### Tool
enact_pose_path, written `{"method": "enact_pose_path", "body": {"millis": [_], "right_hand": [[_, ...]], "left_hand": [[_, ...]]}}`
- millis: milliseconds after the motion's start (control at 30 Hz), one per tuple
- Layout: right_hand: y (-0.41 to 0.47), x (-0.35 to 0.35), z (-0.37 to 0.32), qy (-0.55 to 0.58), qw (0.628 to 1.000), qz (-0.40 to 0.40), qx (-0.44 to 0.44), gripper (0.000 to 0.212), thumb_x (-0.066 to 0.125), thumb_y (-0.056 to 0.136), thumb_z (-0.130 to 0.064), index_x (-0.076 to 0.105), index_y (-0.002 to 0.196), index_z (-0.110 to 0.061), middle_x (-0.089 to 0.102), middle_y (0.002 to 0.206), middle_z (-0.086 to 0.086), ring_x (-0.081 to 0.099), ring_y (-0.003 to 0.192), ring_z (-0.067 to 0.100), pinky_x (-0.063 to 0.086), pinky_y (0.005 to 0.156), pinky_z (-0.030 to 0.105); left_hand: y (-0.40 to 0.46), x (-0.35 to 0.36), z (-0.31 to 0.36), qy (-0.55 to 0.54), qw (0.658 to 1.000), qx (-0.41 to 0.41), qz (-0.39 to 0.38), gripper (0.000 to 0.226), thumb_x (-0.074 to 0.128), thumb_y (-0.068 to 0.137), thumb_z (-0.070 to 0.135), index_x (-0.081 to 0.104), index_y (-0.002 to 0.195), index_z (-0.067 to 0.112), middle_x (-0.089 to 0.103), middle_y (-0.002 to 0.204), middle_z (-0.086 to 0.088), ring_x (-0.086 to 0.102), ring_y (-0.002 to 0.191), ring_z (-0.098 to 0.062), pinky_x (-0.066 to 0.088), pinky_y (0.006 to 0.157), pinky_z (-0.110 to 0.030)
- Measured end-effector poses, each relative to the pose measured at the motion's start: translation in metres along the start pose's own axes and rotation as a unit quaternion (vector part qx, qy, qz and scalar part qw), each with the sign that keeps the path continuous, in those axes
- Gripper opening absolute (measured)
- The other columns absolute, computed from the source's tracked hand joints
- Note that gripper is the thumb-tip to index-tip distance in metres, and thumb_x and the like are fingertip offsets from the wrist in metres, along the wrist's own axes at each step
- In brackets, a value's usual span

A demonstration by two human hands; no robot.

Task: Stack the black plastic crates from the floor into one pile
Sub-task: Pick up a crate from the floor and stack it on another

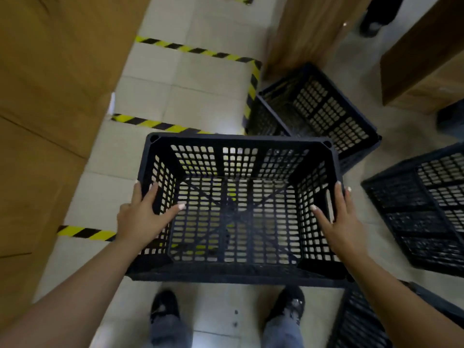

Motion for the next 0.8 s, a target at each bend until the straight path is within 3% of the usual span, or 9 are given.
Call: {"method": "enact_pose_path", "body": {"millis": [167,233,400,600,800], "right_hand": [[-0.012,0.027,-0.086,-0.002,1.000,0.012,0.002,0.085,0.036,0.078,-0.073,0.005,0.150,-0.040,0.006,0.161,-0.006,0.052,0.123,0.030,0.048,0.070,0.038],[-0.012,0.043,-0.114,0.004,1.000,0.013,0.001,0.084,0.040,0.080,-0.073,0.007,0.150,-0.041,0.009,0.161,-0.006,0.053,0.122,0.029,0.050,0.074,0.040],[0.005,0.070,-0.166,0.040,0.999,0.013,0.005,0.083,0.053,0.082,-0.063,0.015,0.151,-0.036,0.019,0.159,-0.001,0.035,0.139,0.025,0.048,0.089,0.046],[0.032,0.119,-0.208,0.029,1.000,0.006,-0.004,0.082,0.053,0.082,-0.060,0.018,0.151,-0.032,0.021,0.158,0.000,0.042,0.133,0.028,0.049,0.083,0.043],[0.071,0.189,-0.228,0.047,0.998,0.024,0.031,0.084,0.054,0.082,-0.061,0.016,0.151,-0.030,0.019,0.159,-0.004,0.040,0.134,0.026,0.048,0.084,0.045]], "left_hand": [[0.032,-0.059,-0.070,0.021,1.000,0.001,0.007,0.108,0.030,0.059,0.095,0.019,0.150,0.038,0.002,0.162,-0.004,0.032,0.132,-0.047,0.035,0.106,-0.051],[0.046,-0.081,-0.092,0.023,1.000,-0.002,0.001,0.105,0.034,0.062,0.093,0.018,0.150,0.038,-0.001,0.162,-0.003,0.027,0.134,-0.047,0.033,0.106,-0.053],[0.080,-0.114,-0.118,0.009,1.000,-0.015,-0.013,0.098,0.044,0.069,0.083,0.016,0.151,0.037,-0.002,0.162,-0.001,0.017,0.140,-0.048,0.023,0.111,-0.056],[0.129,-0.109,-0.158,-0.039,0.998,-0.034,-0.030,0.096,0.051,0.072,0.076,0.020,0.151,0.033,-0.003,0.162,0.001,0.011,0.144,-0.040,0.023,0.112,-0.055],[0.210,-0.077,-0.186,-0.030,0.999,-0.003,-0.027,0.093,0.046,0.068,0.080,0.035,0.145,0.029,0.002,0.162,0.000,0.022,0.143,-0.036,0.029,0.109,-0.051]]}}
Point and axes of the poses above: each hand's wrist, its own y-axis towards the middle knuckle, its own x-axis out of the palm, z = x × y, the point moved 3 cm from there along y, towards the middle knuckle
